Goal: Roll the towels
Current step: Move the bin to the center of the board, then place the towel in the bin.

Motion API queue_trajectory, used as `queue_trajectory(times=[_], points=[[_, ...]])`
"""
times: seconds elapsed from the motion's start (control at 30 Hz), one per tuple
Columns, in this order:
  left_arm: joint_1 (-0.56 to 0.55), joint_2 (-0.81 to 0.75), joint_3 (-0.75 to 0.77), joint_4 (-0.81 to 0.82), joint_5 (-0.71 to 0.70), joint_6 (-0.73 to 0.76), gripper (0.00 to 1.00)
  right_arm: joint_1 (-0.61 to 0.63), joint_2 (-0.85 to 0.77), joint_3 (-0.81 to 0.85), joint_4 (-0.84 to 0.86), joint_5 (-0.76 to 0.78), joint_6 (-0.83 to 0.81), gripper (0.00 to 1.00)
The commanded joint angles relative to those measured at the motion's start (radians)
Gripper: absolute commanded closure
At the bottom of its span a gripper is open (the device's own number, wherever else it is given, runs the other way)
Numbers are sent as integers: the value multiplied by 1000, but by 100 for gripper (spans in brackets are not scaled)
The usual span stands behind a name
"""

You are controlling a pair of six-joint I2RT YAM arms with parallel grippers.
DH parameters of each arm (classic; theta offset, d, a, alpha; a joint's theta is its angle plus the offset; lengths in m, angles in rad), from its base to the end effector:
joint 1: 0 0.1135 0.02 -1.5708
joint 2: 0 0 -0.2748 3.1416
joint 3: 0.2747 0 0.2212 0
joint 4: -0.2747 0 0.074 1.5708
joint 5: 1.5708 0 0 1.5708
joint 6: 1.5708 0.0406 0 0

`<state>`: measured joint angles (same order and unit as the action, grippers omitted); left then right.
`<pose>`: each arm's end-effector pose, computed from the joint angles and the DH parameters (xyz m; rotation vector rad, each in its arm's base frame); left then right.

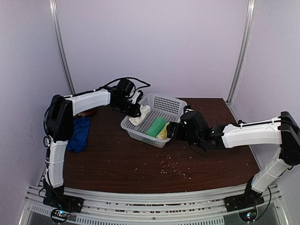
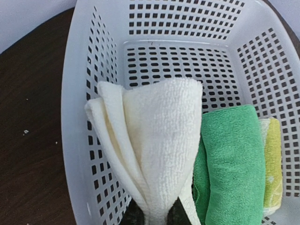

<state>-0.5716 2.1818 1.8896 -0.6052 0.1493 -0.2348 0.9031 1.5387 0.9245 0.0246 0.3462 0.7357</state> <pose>0.3920 -0.2593 0.2455 0.4893 2.4826 -0.5214 0.2046 0.2373 0.2521 0.0206 2.1793 0.5880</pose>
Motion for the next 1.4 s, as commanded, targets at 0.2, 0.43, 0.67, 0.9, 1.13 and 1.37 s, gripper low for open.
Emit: queue_trajectory(times=[0.2, 0.43, 0.67, 0.9, 1.13, 1.37], points=[[-7, 112, 48, 56, 100, -70, 100, 5, -40, -16, -28, 74, -25, 0], [-6, 106, 8, 88, 196, -84, 100, 5, -44, -13, -32, 79, -39, 0], [-10, 88, -45, 107, 113, -109, 100, 6, -45, -9, -44, 93, -42, 0], [-27, 94, -76, 116, 47, -109, 100, 6, -37, -13, -37, 94, -41, 0], [-61, 92, -50, 91, -14, -79, 84, 6, -32, -15, -37, 104, -44, 0], [-111, 79, -52, 55, -138, -47, 82, 5, -39, -19, -42, 108, -44, 0]])
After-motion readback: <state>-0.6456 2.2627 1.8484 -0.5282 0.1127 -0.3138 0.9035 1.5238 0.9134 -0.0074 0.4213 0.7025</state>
